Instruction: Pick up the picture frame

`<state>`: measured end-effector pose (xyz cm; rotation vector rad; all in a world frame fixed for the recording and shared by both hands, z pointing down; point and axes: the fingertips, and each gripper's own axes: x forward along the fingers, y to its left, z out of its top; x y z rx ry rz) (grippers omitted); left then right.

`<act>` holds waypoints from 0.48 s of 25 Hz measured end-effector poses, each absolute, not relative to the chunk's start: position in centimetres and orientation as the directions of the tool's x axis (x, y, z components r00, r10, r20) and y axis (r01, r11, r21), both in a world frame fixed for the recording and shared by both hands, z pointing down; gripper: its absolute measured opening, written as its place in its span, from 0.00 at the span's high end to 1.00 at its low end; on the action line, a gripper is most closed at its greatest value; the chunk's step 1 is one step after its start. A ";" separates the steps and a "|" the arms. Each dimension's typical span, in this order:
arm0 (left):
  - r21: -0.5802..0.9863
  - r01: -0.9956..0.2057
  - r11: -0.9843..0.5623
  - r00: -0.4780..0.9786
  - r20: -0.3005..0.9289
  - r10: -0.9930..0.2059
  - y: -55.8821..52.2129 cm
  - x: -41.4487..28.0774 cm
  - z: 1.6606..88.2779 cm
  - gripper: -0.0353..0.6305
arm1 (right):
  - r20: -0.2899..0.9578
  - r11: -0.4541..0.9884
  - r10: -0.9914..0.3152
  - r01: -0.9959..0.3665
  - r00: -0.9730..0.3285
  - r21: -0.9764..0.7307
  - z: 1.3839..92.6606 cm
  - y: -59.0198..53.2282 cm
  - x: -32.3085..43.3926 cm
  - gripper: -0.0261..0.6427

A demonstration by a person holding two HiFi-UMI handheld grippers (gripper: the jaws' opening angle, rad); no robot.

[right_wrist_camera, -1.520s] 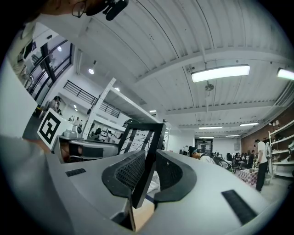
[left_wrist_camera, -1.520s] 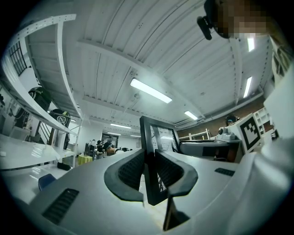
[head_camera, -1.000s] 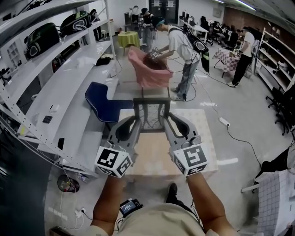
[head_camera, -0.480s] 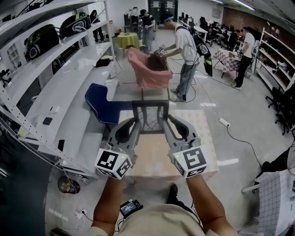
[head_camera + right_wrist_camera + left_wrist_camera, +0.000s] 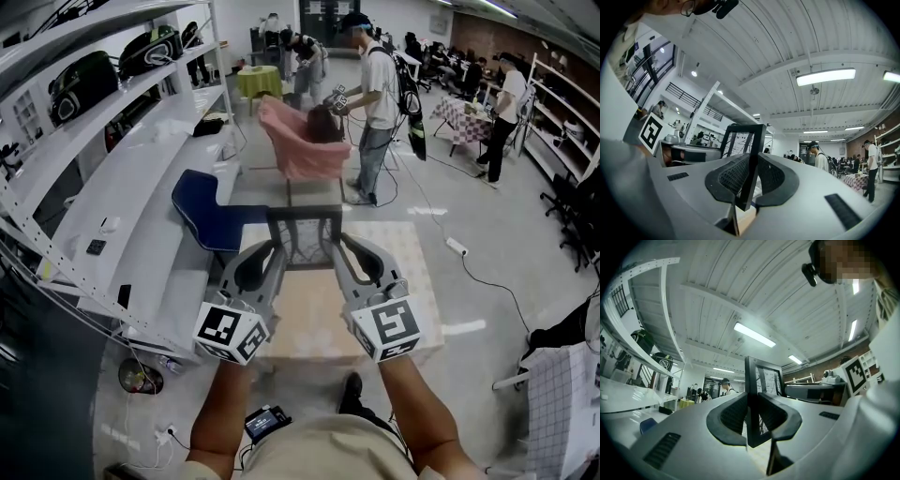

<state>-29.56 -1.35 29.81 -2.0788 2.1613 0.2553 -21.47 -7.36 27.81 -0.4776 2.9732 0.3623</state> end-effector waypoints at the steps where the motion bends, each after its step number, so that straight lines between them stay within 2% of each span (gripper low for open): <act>1: 0.031 -0.999 0.036 -0.041 -0.210 -0.977 -1.3 -29.6 29.9 0.84 | -0.144 0.922 -0.294 -0.320 -0.945 0.217 27.8 -7.3 -21.5 0.86; 12: 0.033 -0.999 0.031 -0.037 -0.200 -0.979 -1.5 -28.8 30.5 0.84 | -0.140 0.922 -0.299 -0.323 -0.944 0.211 28.4 -7.3 -20.7 0.86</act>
